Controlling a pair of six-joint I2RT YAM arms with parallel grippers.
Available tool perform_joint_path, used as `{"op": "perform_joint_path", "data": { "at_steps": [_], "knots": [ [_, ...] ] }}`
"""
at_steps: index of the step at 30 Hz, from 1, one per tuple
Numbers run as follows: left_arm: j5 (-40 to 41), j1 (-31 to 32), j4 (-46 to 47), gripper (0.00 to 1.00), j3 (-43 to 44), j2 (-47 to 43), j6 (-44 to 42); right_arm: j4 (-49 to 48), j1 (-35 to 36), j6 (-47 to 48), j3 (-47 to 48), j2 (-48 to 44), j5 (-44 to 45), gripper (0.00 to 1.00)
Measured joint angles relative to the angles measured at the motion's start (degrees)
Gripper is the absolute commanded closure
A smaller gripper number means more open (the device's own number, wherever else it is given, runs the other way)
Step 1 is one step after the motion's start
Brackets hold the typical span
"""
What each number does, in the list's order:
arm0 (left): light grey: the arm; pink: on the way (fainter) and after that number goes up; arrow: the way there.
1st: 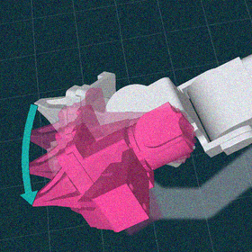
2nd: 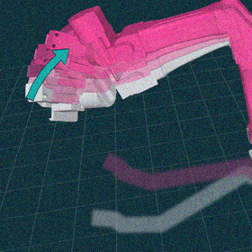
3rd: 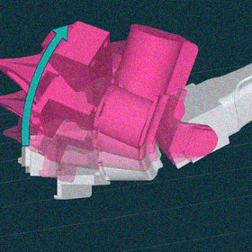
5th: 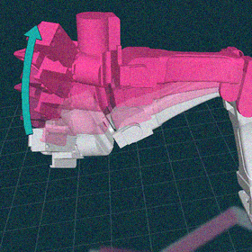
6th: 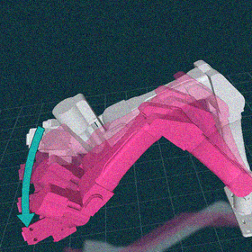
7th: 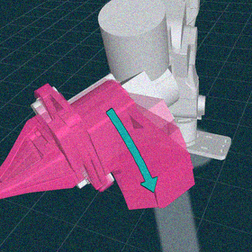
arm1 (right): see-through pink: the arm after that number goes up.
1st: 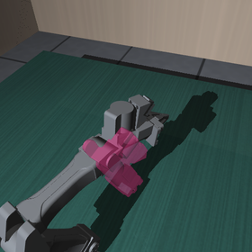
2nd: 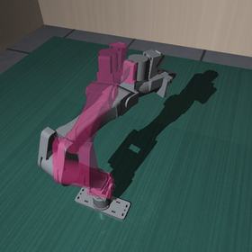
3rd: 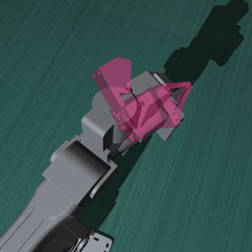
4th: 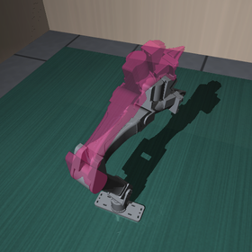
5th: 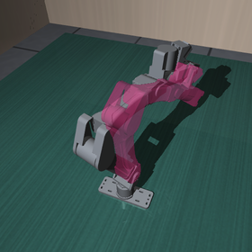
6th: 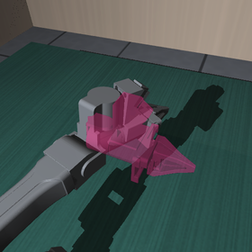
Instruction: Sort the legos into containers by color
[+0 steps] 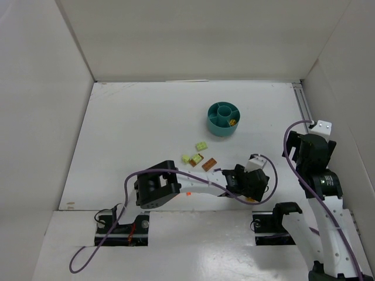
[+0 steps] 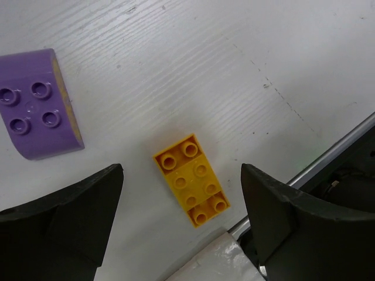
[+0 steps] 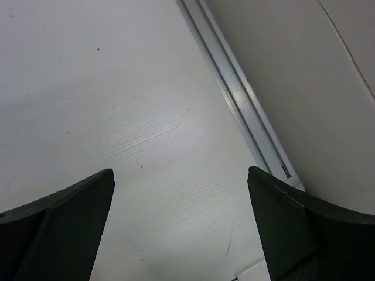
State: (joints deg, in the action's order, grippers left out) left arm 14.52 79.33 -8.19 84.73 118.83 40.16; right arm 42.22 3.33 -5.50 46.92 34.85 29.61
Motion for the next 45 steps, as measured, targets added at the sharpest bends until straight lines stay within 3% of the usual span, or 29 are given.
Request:
{"op": "perform_joint_path", "data": {
  "at_steps": [8, 12, 13, 18, 24, 29, 34, 40, 45],
  "knots": [
    [1.8, 0.5, -1.5, 0.32, 3.1, 2.9, 0.9, 0.7, 0.0, -0.6, 0.2, -0.4, 1.2, 0.00],
    [2.2, 0.5, -1.6, 0.47, 4.0, 4.1, 0.8, 0.9, 0.0, -0.9, 0.2, -0.9, 1.6, 0.00],
    [2.2, 0.5, -1.8, 0.56, 4.2, 4.2, 0.7, 0.9, 0.0, -1.0, 0.2, -0.9, 1.7, 0.00],
    [2.5, 0.5, -1.7, 0.81, 5.8, 5.5, 0.2, 0.9, 0.0, -1.0, 0.2, -0.9, 2.0, 0.00],
    [4.9, 0.5, -2.0, 0.93, 5.8, 5.4, -0.2, 0.9, 0.0, -1.0, 0.2, -0.9, 2.0, 0.00],
    [10.0, 0.1, -2.6, 0.97, 2.8, 1.9, -1.2, 0.8, 0.0, -0.8, 0.2, -1.0, 0.8, 0.00],
    [13.9, -3.0, 0.3, 0.97, -5.9, -9.8, -3.7, 0.0, 0.0, 1.0, 0.2, -2.1, -2.1, 0.00],
    [20.0, -11.7, 12.9, 0.98, -10.6, -21.9, -10.7, -3.7, 0.0, 3.5, -0.6, -6.1, -5.6, 0.00],
    [23.3, -17.8, 27.0, 0.99, -10.5, -22.7, -16.8, -8.9, 0.0, 5.3, -3.8, -9.8, -8.7, 0.00]
  ]
}}
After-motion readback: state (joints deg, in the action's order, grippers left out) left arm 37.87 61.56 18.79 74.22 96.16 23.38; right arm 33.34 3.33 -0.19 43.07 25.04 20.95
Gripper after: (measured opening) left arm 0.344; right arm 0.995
